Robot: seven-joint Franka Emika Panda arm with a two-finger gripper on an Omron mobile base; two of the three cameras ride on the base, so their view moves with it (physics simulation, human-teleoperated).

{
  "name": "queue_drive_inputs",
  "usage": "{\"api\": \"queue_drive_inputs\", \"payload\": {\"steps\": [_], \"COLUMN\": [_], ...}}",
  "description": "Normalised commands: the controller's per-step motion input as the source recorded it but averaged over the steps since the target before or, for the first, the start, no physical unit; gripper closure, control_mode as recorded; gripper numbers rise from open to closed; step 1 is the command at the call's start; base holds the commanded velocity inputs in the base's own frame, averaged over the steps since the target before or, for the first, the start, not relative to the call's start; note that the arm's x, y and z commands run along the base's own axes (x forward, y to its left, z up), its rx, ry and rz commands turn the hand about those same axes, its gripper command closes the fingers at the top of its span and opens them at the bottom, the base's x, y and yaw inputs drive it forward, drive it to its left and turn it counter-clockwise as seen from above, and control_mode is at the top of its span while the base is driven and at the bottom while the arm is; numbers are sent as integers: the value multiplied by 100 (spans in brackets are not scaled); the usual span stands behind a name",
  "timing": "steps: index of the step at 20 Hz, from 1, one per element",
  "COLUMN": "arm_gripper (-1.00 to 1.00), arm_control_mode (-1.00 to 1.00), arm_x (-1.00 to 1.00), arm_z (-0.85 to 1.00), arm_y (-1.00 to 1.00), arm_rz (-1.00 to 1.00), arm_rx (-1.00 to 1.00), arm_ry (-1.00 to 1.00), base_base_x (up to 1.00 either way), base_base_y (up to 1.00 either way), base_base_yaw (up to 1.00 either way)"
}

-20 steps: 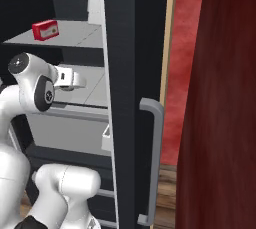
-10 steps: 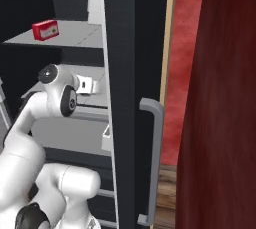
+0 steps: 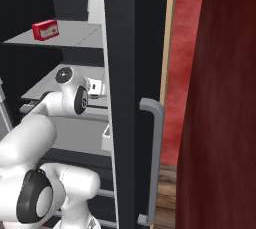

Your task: Move the boxed food and garlic from the top shelf to the second highest shelf to make space. Then, place the pitcher from the counter on the cleared top shelf.

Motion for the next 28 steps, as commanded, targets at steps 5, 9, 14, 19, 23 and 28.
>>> {"api": "queue_drive_inputs", "payload": {"steps": [5, 9, 14, 19, 23, 28], "arm_gripper": [100, 100, 100, 100, -100, -100], "arm_control_mode": [-100, -100, -100, -100, -100, -100], "arm_x": [48, 74, 78, 59, 58, 51], "arm_z": [-53, -6, 0, -37, -46, -26], "arm_y": [-1, -4, 0, 0, 0, 0], "arm_rz": [0, 0, 0, 0, 0, 0], "arm_rx": [0, 3, 3, 0, 0, 0], "arm_ry": [-3, 3, 10, 3, 0, -1], "base_base_x": [0, 0, 0, 0, 0, 0], "base_base_y": [0, 0, 0, 0, 0, 0], "base_base_yaw": [0, 0, 0, 0, 0, 0]}}
